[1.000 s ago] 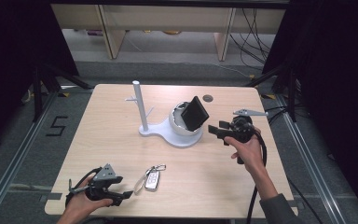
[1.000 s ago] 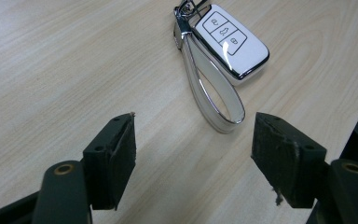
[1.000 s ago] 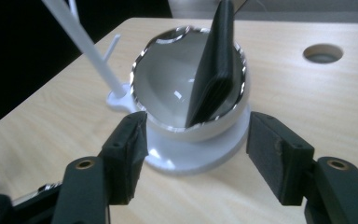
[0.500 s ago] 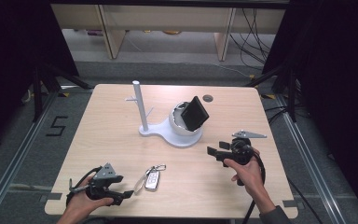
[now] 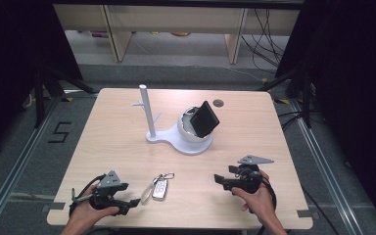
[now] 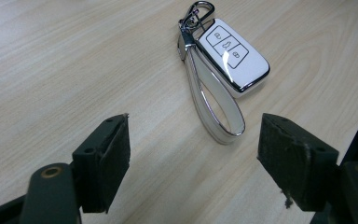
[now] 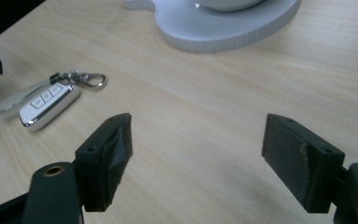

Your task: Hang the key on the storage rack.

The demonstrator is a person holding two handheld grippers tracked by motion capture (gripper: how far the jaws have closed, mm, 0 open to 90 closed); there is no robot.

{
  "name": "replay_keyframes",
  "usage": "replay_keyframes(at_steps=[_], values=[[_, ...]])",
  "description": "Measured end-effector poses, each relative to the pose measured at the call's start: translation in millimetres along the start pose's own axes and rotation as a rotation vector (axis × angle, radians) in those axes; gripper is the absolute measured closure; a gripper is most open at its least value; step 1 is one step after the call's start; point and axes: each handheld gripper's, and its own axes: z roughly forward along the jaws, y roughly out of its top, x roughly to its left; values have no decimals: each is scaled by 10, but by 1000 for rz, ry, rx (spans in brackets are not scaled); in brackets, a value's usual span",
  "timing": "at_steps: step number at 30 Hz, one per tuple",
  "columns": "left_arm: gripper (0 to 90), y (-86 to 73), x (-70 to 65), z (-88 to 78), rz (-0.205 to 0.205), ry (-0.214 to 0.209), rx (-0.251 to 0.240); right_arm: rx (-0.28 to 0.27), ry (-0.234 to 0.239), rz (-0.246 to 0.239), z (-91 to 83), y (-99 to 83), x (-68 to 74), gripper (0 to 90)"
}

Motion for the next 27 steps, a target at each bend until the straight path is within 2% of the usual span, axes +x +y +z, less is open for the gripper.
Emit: replay_keyframes(at_steps=[1, 2, 3, 4, 5, 6, 7, 8, 9, 10, 11, 14, 15, 17, 18, 19, 20, 21, 23, 24, 25, 26, 27], values=[[235, 1, 5, -4, 2, 1, 2, 0, 4, -39, 15, -19, -29, 255], [231, 2, 1, 2, -8, 3, -8, 24, -4, -8, 12, -42, -5, 255], [227, 10, 9, 3, -7, 0, -14, 14, 3, -39, 24, -53, -31, 255], [223, 17, 3, 8, -22, 10, -21, 29, 4, 1, 23, -81, 6, 255], [221, 31, 2, 6, -16, 11, -24, 36, -5, -39, 23, -89, -19, 255], [220, 39, -5, 14, -22, 11, -25, 38, 7, -39, 22, -104, -10, 255], [217, 52, -13, 20, -19, 9, -25, 40, 4, -39, 25, -120, 7, 255], [212, 72, -12, 22, 5, -3, -17, 42, 1, -54, 28, -131, 10, 255], [210, 86, -29, 34, -3, -2, -18, 61, -6, -45, 18, -140, 28, 255], [210, 99, -27, 52, 6, -4, -26, 55, 0, -57, 24, -150, 34, 255], [210, 120, -35, 66, 8, -1, -28, 70, -6, -45, 19, -157, 59, 254], [211, 191, -58, 90, 25, -3, -20, 79, -13, -82, 21, -184, 99, 254], [212, 212, -60, 91, 32, -4, -17, 87, -5, -65, 26, -196, 129, 255], [228, 284, -78, 115, 36, 1, -18, 92, -15, -80, 45, -207, 127, 255], [233, 319, -86, 124, 46, 2, -15, 104, -18, -60, 50, -213, 150, 255], [241, 372, -99, 152, 48, -1, -12, 81, -17, -62, 73, -223, 156, 256], [247, 401, -100, 164, 54, -3, -4, 94, 3, -80, 69, -214, 149, 259], [248, 401, -100, 164, 54, -3, -4, 94, 3, -80, 69, -214, 149, 259], [257, 509, -105, 224, 55, -12, 10, 91, 6, -80, 66, -213, 148, 260], [272, 601, -101, 277, 63, -21, 27, 89, 3, -80, 60, -211, 136, 261], [273, 601, -101, 277, 63, -21, 27, 89, 3, -80, 60, -211, 136, 261], [277, 675, -99, 326, 80, -20, 49, 86, 8, -94, 62, -207, 113, 260], [277, 719, -106, 360, 79, -15, 63, 86, 8, -94, 62, -207, 113, 260]])
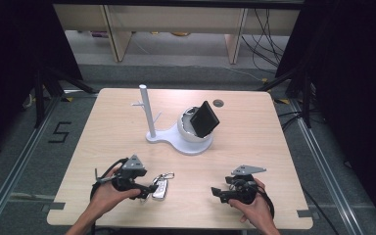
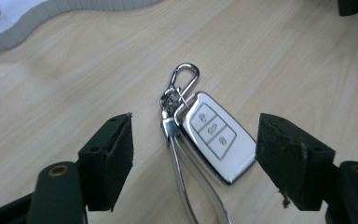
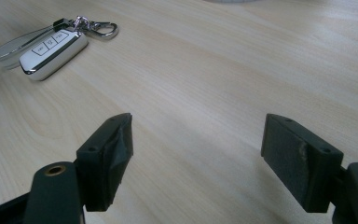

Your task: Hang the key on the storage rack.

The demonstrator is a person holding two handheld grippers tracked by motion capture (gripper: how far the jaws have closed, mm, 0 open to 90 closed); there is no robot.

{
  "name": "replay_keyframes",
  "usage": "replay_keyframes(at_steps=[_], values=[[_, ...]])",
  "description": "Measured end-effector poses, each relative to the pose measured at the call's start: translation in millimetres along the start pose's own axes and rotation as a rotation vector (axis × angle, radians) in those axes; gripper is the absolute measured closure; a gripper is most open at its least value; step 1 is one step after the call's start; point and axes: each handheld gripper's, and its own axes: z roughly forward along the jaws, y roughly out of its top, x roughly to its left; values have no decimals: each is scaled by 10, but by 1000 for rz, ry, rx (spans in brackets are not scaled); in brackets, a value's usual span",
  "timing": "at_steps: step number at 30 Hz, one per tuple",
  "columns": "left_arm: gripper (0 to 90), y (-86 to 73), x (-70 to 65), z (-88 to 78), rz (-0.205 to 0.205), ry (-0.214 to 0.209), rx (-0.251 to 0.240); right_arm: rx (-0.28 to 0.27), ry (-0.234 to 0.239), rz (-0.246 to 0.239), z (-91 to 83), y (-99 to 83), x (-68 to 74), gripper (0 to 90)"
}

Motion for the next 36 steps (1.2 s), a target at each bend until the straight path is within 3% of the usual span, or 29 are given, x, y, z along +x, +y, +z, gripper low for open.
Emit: replay_keyframes(at_steps=[1, 2, 3, 5, 7, 8, 9, 11, 15, 17, 18, 19, 20, 21, 26, 27, 32, 33, 36], values=[[289, 114, 0, 81, 8, 2, 26, 3, 8, -8, -5, 6, -9, 260], [294, 114, 0, 81, 8, 2, 26, 3, 8, -8, -5, 6, -9, 260], [294, 216, -7, 144, 26, 13, 66, 6, 10, 19, -8, 2, 12, 261], [297, 347, -20, 223, 23, 10, 107, -3, 7, 6, -7, 1, 6, 262], [299, 448, -43, 291, 15, 14, 155, 11, 3, 31, -17, 8, 38, 262], [299, 500, -38, 340, 54, 49, 162, 11, 3, 31, -17, 8, 38, 262], [301, 552, -54, 387, 72, 76, 200, 10, 10, 21, -13, 9, 36, 263], [313, 629, -71, 480, 63, 54, 258, 7, 27, 4, -2, 5, 40, 265], [374, 680, -68, 585, 85, 69, 316, 6, 21, -5, -4, 15, 37, 265], [390, 688, -78, 675, 93, 47, 368, 1, 22, -14, 7, 10, 49, 265], [402, 688, -78, 675, 93, 47, 368, 1, 22, -14, 7, 10, 49, 265], [416, 692, -85, 719, 108, 56, 402, 1, 42, 8, 18, 7, 62, 265], [424, 692, -85, 719, 108, 56, 402, 1, 42, 8, 18, 7, 62, 265], [430, 695, -81, 731, 117, 60, 422, 11, 26, -12, 16, 13, 55, 266], [463, 691, -36, 750, 96, 47, 448, 21, 34, 9, 11, 14, 74, 270], [478, 685, -25, 759, 89, 41, 467, 16, 35, -10, 17, 15, 61, 270], [453, 668, 10, 748, 82, 23, 514, 20, 36, 3, 15, 14, 71, 270], [467, 667, 29, 740, 88, 25, 525, 14, 37, -21, 25, 15, 61, 270], [520, 658, 43, 748, 84, 17, 547, 15, 39, -24, 28, 15, 66, 270]])
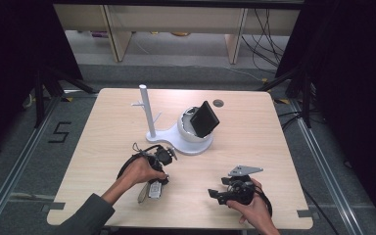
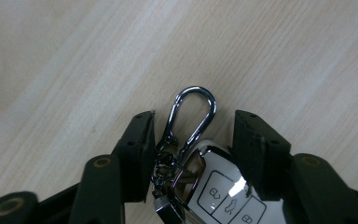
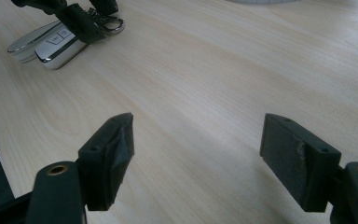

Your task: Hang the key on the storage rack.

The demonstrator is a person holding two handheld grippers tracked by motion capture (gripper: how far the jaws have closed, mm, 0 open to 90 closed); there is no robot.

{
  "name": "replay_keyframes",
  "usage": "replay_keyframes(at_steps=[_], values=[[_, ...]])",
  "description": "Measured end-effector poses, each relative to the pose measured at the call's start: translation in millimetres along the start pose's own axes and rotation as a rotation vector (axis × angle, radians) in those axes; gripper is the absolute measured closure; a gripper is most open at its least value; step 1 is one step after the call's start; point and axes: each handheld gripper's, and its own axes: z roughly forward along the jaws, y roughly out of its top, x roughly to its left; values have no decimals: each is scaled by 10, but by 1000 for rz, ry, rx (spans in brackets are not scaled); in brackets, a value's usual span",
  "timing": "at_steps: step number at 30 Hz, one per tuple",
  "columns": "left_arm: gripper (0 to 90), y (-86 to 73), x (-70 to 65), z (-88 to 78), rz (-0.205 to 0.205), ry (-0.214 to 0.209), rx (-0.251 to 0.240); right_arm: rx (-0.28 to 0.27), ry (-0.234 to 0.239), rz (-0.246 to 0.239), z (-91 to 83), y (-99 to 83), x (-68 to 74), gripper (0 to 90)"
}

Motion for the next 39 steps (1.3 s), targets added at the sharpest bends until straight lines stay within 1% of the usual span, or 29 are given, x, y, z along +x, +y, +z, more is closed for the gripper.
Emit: replay_keyframes(at_steps=[1, 3, 4, 5, 6, 7, 8, 9, 12, 13, 14, 15, 16, 17, 19, 22, 23, 24, 25, 26, 27, 28, 29, 32, 33, 35, 36, 38, 39], values=[[520, -1, 7, 0, 2, 2, 4, 0, 3, 2, 0, 2, 1, 270], [586, 3, 35, -11, 5, 2, 31, 5, 4, 20, -6, 0, 16, 270], [601, 3, 35, -11, 5, 2, 31, 5, 4, 20, -6, 0, 16, 270], [621, 12, 42, -11, 25, 11, 53, 4, 3, 18, -4, 2, 13, 269], [638, 12, 42, -11, 25, 11, 53, 4, 3, 18, -4, 2, 13, 269], [657, 24, 20, -12, 39, 20, 76, -5, -2, -5, 2, 6, 0, 269], [671, 24, 20, -12, 39, 20, 76, -5, -2, -5, 2, 6, 0, 269], [679, 40, 14, -10, 31, 17, 86, -6, 21, 2, 20, 2, 16, 270], [685, 66, 46, -7, 20, 33, 81, 2, 8, -6, 14, 5, 15, 270], [686, 70, 50, -7, 19, 32, 84, 9, 11, 8, 11, 3, 27, 270], [686, 70, 46, -8, 20, 36, 84, 0, 9, -10, 16, 3, 19, 270], [643, 66, 18, -1, 2, 29, 75, 8, 15, -10, 15, 3, 21, 270], [585, 66, 18, -1, 2, 29, 75, 8, 15, -10, 15, 3, 21, 270], [556, 58, 5, -10, 4, 10, 83, 4, 14, -15, 22, 5, 21, 270], [504, 51, -8, -15, 10, 10, 86, -3, 25, -12, 33, 1, 21, 270], [527, 46, -7, -27, 8, 14, 100, 6, 20, -10, 31, 0, 30, 270], [527, 40, -1, -21, -4, 16, 107, 3, 12, -18, 29, 1, 28, 270], [540, 36, 15, -12, -1, 13, 130, 3, 13, -17, 29, 3, 30, 271], [562, 30, 15, 1, -9, 15, 133, 10, 18, -21, 28, 5, 33, 273], [562, 32, 33, -7, -4, 14, 146, 10, 18, -21, 28, 5, 33, 273], [635, 26, 25, -3, -43, 6, 143, 17, 20, -17, 31, 2, 39, 274], [635, 30, 47, -8, -34, 16, 142, 17, 20, -17, 31, 2, 39, 274], [687, 22, 60, -11, -24, 24, 149, 13, 25, -23, 34, 5, 35, 274], [704, 9, 45, -10, -19, 23, 165, 9, 19, -25, 30, 3, 32, 274], [704, 5, 40, -9, -7, 25, 169, 8, 18, -23, 28, 4, 32, 275], [705, 7, 33, -9, 1, 31, 170, 8, 18, -22, 29, 4, 32, 275], [706, 19, 50, -18, 56, 49, 179, 9, 19, -23, 28, 5, 34, 276], [710, 19, 34, -13, 62, 52, 172, 10, 25, -25, 31, 2, 42, 279], [714, 16, 32, -14, 78, 53, 171, 5, 23, -29, 34, 3, 42, 280]])
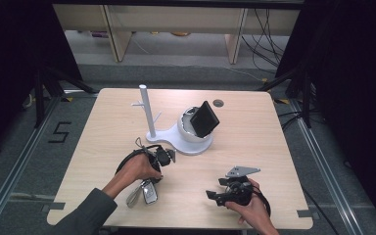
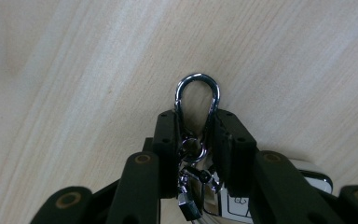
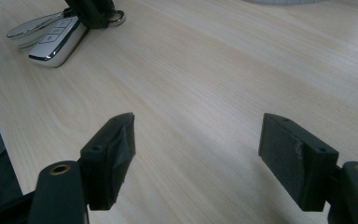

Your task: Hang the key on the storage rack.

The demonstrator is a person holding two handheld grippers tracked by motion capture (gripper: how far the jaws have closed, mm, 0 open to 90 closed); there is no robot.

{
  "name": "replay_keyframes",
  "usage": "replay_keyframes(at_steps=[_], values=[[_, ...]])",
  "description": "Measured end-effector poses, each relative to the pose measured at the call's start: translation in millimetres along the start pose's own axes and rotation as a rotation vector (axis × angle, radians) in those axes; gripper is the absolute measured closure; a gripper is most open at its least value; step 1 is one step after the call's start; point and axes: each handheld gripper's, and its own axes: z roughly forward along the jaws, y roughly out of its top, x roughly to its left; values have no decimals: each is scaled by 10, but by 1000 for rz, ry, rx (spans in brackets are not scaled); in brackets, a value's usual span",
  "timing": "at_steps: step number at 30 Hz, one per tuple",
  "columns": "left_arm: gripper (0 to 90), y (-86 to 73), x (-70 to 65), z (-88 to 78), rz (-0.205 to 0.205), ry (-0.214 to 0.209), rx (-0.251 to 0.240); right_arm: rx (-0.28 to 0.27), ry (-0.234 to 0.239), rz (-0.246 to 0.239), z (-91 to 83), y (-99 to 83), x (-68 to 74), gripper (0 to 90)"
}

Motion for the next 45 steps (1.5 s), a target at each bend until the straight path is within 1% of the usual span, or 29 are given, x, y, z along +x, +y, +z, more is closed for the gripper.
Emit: replay_keyframes(at_steps=[1, 2, 3, 5, 6, 7, 8, 9, 11, 12, 15, 16, 21, 23, 25, 26, 27, 28, 30, 32, 33, 34, 35, 36, 40, 41, 42, 44, 45], values=[[715, 0, 0, 0, 0, 0, 0, 0, 0, 0, 0, 0, 0, 280], [715, -2, 4, 0, 12, -2, -3, 2, 0, -3, -2, 1, -2, 280], [719, -1, 5, -4, 16, -6, -1, 2, 3, 12, -2, -2, 10, 281], [728, -5, -2, 1, 14, -15, -5, 0, 2, -6, -2, 1, -6, 282], [734, -7, 0, -1, 19, -19, -5, 6, 3, 11, -8, 2, 5, 282], [734, -11, -3, 0, 23, -15, -9, 6, 3, 11, -8, 2, 5, 282], [736, -15, 7, -3, 39, -12, -15, 3, 2, 9, -10, 1, 8, 282], [737, -15, 7, -3, 39, -12, -15, 3, 2, 9, -10, 1, 8, 282], [736, -27, 20, -1, 20, -28, -28, 6, 5, 16, -10, 2, 7, 282], [736, -32, 42, -8, 33, -31, -33, 1, 0, 1, -9, 2, -5, 282], [737, -43, 47, -27, 31, -35, -44, 5, 4, 17, -12, 1, 7, 283], [737, -58, 50, -45, 27, -48, -54, 0, 0, 5, -8, 3, -6, 282], [736, -89, 81, -102, 14, -46, -80, 2, -1, 1, -9, 2, -6, 282], [736, -106, 91, -121, 17, -52, -86, 3, -1, 2, -8, 2, -6, 282], [736, -119, 96, -141, 11, -52, -98, 5, -1, 2, -6, 1, -7, 282], [736, -139, 116, -184, -2, -59, -119, 5, -2, 2, -5, 1, -8, 282], [735, -139, 116, -184, -2, -59, -119, 5, -2, 2, -5, 1, -8, 282], [735, -151, 131, -217, -3, -55, -121, 5, -3, 0, -5, 1, -10, 282], [735, -187, 154, -277, -16, -48, -145, 5, -4, 1, -4, 1, -11, 282], [735, -200, 165, -303, -16, -47, -145, 4, -2, 2, -6, 1, -11, 282], [735, -213, 173, -329, -25, -43, -158, 7, 0, 14, -7, 0, -2, 282], [734, -237, 195, -385, -30, -34, -177, 2, 1, -4, -3, 1, -14, 282], [735, -237, 195, -385, -30, -34, -177, 2, 1, -4, -3, 1, -14, 282], [735, -254, 214, -435, -39, -29, -197, 6, -2, 8, -6, 0, -8, 282], [733, -309, 254, -564, -55, -12, -245, 10, 0, 4, 2, -2, -14, 282], [733, -309, 254, -564, -55, -12, -245, 10, 0, 4, 2, -2, -14, 282], [733, -322, 265, -604, -63, -1, -263, 10, 0, 4, 3, -2, -15, 283], [733, -344, 283, -660, -70, 3, -274, 13, 2, 17, 3, -3, -5, 283], [733, -351, 294, -684, -71, 8, -283, 8, 3, 0, 8, -3, -16, 283]])
